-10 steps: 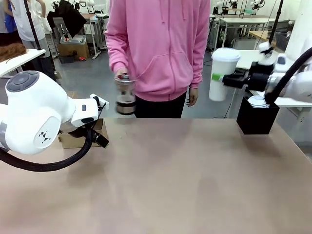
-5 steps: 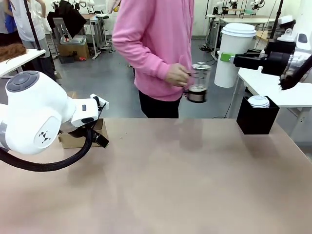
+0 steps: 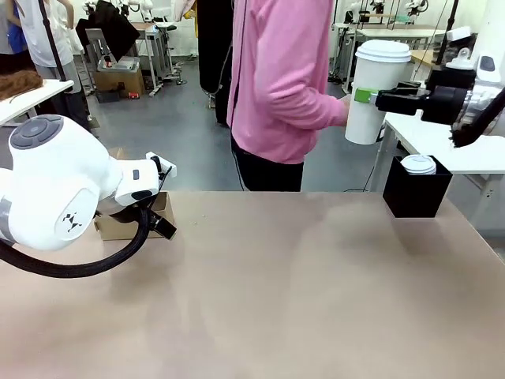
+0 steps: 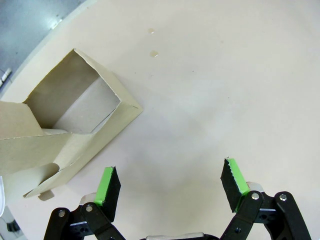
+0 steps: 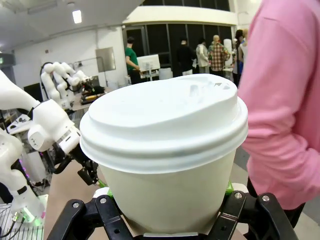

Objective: Pour a drink into a cup and package it in a carrier.
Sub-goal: Position the Cup Carrier in the center of the table.

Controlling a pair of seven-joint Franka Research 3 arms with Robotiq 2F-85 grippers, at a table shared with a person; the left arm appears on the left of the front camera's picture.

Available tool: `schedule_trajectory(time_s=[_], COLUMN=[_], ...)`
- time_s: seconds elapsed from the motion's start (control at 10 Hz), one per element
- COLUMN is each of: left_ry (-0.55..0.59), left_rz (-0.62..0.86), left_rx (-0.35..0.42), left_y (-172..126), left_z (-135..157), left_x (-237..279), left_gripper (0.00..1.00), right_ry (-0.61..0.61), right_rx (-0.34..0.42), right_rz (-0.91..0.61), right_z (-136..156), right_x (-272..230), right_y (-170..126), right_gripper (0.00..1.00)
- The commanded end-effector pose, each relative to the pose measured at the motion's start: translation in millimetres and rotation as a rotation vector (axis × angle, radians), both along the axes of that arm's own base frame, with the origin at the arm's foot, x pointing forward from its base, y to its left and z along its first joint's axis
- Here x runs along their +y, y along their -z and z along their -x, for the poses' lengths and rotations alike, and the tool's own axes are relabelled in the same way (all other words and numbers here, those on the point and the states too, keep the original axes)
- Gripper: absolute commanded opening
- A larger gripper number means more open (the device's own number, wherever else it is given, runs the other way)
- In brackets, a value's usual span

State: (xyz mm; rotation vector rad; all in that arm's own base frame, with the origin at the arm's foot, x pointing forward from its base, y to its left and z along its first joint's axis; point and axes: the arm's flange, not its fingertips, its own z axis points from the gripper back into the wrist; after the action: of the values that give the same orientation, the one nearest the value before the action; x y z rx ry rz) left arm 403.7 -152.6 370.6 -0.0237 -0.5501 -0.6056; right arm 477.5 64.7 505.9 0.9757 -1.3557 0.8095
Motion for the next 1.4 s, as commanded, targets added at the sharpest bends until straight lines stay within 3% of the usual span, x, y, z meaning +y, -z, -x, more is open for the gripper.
schedule_trajectory(time_s=[0.0,0.7,1.1,1.3], left_ry=[-0.001,0.0,-0.179,-0.329], left_rz=[0.002,0.0,0.024,0.024], left_rx=[0.001,0.0,0.062,0.102], left_y=[0,0,-95,-145], left_z=[0,0,4,-4], left_x=[1,0,-4,3], left_gripper=[1.0,1.0,1.0,1.0], right_ry=[-0.003,-0.003,-0.003,-0.003], right_rx=[-0.005,-0.005,-0.005,-0.005], right_rz=[-0.005,-0.005,-0.005,-0.005], right_z=[0,0,0,0], right_x=[1,1,1,1], right_y=[-3,-3,-3,-3], right_gripper=[0.8,0.8,0.8,0.8])
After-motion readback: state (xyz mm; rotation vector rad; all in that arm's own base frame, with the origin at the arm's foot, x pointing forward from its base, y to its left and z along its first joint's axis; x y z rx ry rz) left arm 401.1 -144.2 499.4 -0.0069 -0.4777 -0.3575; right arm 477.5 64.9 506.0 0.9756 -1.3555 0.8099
